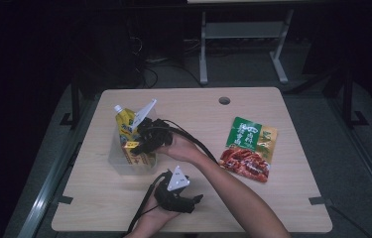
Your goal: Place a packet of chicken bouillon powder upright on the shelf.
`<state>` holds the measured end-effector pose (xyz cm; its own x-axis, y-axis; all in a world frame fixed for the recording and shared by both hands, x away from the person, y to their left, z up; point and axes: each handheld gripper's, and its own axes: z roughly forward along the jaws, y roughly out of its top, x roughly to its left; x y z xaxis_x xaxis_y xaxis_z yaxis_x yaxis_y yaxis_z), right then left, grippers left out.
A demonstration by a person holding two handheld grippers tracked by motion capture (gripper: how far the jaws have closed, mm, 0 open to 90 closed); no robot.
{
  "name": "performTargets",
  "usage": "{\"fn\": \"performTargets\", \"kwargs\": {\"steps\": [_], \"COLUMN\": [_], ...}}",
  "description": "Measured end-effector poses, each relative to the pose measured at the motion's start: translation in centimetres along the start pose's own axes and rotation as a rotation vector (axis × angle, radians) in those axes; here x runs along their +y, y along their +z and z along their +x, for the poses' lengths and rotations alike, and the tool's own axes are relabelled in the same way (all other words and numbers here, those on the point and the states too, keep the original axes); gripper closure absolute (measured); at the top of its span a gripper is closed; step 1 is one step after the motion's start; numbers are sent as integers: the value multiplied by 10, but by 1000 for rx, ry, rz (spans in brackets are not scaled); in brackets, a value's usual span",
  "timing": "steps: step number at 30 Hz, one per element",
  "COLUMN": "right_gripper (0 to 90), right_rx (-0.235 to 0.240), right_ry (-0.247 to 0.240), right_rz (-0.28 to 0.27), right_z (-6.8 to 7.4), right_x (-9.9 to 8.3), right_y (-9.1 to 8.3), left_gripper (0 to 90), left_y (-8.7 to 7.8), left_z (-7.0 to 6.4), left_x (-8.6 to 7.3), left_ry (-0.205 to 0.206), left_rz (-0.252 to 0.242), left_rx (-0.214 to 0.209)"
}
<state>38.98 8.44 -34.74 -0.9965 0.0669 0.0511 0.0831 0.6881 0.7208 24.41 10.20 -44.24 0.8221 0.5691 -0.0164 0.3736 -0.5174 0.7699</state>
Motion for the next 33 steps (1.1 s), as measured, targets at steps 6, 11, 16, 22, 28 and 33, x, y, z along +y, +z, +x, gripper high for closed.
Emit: {"fn": "performTargets", "kwargs": {"steps": [6, 11, 16, 22, 28, 33], "right_gripper": [666, 663, 661, 646, 616, 588], "right_rx": [-4, -13, -11, -6, -14, -21], "right_ry": [0, -9, -15, -17, -9, -4], "right_rz": [7, 27, 32, 48, 32, 10], "right_z": [2, 4, 5, 6, 7, 9], "right_x": [-4, -6, -6, -6, -5, -4], "right_y": [7, 12, 15, 18, 13, 5], "left_gripper": [242, 242, 242, 242, 242, 242], "left_y": [0, 0, -1, -1, -1, -1], "left_z": [0, 0, 0, 0, 0, 0], "left_x": [0, 0, 0, 1, 1, 1], "left_ry": [1, -2, 2, -2, 1, 0], "left_rz": [3, 2, 0, -1, 1, 0], "left_rx": [0, -1, 1, 0, 0, 0]}}
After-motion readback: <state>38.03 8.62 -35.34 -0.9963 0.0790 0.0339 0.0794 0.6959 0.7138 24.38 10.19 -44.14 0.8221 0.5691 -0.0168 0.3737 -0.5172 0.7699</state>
